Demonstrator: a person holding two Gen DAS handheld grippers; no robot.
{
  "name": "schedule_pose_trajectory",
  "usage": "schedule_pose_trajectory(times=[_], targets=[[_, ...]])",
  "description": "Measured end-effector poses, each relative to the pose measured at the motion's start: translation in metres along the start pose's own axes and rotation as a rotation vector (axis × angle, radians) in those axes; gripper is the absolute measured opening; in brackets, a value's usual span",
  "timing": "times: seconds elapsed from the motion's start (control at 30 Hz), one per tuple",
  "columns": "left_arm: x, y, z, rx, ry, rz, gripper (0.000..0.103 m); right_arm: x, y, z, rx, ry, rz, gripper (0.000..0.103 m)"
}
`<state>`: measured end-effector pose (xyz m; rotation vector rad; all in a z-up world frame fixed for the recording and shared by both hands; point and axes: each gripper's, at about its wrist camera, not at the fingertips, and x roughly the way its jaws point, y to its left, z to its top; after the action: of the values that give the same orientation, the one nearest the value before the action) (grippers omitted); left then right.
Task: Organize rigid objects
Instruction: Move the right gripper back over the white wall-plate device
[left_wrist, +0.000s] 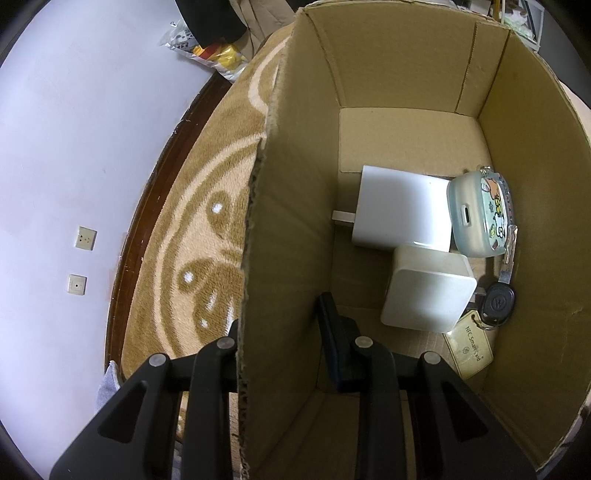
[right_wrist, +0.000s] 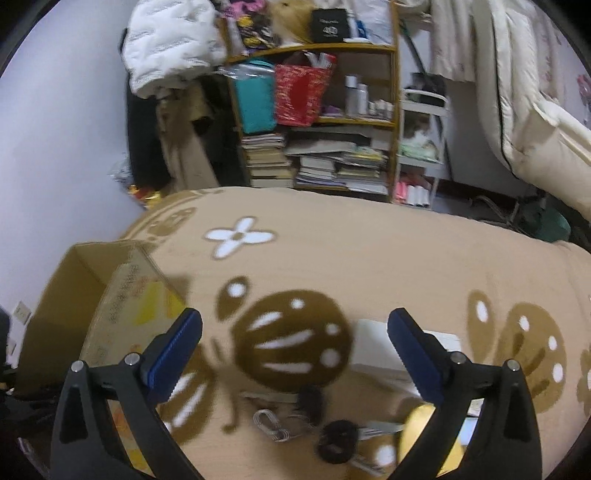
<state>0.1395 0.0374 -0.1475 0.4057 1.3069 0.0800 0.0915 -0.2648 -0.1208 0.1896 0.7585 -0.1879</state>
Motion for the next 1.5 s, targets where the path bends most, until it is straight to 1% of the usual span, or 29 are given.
schedule_pose_trajectory(times=[0.3, 0.43, 0.5, 0.87, 0.97, 1.1, 1.2, 1.3, 1.5], targets=[[-0.001, -0.009, -0.001, 0.016, -0.005, 0.025, 0.027, 0.025, -0.045, -0.003, 0.073, 0.072, -0.065, 0.103], [-0.001, -0.011, -0.001, 0.022, -0.006, 0.032, 0.027, 0.031, -0.06, -0.006, 0.1, 0.081, -0.07, 0.103], [-0.001, -0.011, -0.001, 0.024, -0.005, 0.033, 0.027, 0.035, -0.066, -0.007, 0.104, 0.09, -0.089, 0.103], [-0.002, -0.012, 0.0, 0.033, -0.006, 0.041, 0.028, 0.061, -0.101, -0.001, 0.134, 0.17, -0.1, 0.103], [-0.002, -0.014, 0.0, 0.036, -0.007, 0.046, 0.028, 0.066, -0.113, -0.001, 0.18, 0.191, -0.079, 0.103], [-0.002, -0.015, 0.0, 0.036, -0.007, 0.046, 0.028, 0.074, -0.132, -0.007, 0.271, 0.236, -0.018, 0.103], [-0.003, -0.016, 0.0, 0.039, -0.008, 0.05, 0.028, 0.074, -0.132, -0.009, 0.288, 0.242, 0.011, 0.103], [-0.003, -0.016, 0.0, 0.04, -0.008, 0.05, 0.028, 0.074, -0.126, -0.009, 0.302, 0.246, 0.08, 0.103], [-0.002, -0.014, -0.001, 0.037, -0.008, 0.044, 0.028, 0.067, -0.112, -0.006, 0.262, 0.267, 0.047, 0.103]])
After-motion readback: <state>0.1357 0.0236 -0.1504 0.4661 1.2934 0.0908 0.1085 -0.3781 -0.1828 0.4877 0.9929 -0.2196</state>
